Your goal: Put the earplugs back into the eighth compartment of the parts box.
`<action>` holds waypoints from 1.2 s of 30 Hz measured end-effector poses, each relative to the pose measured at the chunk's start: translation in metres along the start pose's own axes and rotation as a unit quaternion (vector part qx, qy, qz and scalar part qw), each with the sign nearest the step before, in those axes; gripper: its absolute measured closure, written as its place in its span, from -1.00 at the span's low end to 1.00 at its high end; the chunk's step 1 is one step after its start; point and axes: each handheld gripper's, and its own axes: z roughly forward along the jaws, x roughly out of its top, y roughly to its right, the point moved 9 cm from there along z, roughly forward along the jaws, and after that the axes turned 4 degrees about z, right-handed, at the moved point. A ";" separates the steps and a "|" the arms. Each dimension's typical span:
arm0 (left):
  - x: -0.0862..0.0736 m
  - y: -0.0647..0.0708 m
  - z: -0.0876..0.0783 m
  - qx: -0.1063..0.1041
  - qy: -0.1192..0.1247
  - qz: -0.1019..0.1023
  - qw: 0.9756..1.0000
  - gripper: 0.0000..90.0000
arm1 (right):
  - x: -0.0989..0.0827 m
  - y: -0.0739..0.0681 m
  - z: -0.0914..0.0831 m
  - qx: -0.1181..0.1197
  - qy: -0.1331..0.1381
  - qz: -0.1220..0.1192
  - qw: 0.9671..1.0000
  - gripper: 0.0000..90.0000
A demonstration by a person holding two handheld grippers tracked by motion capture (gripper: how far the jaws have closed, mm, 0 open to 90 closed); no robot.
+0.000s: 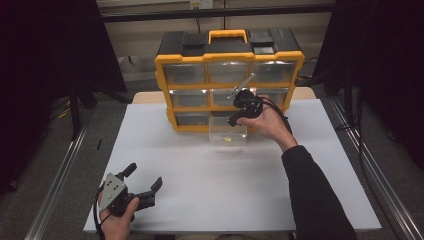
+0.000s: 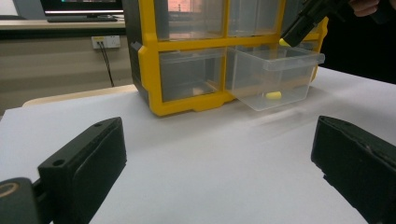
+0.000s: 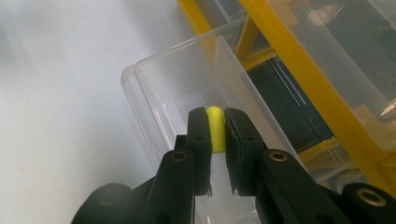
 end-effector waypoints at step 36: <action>-0.001 -0.001 0.000 0.002 -0.002 0.003 1.000 -0.92 | -0.016 0.010 0.041 -0.002 -0.042 0.021 0.999 0.50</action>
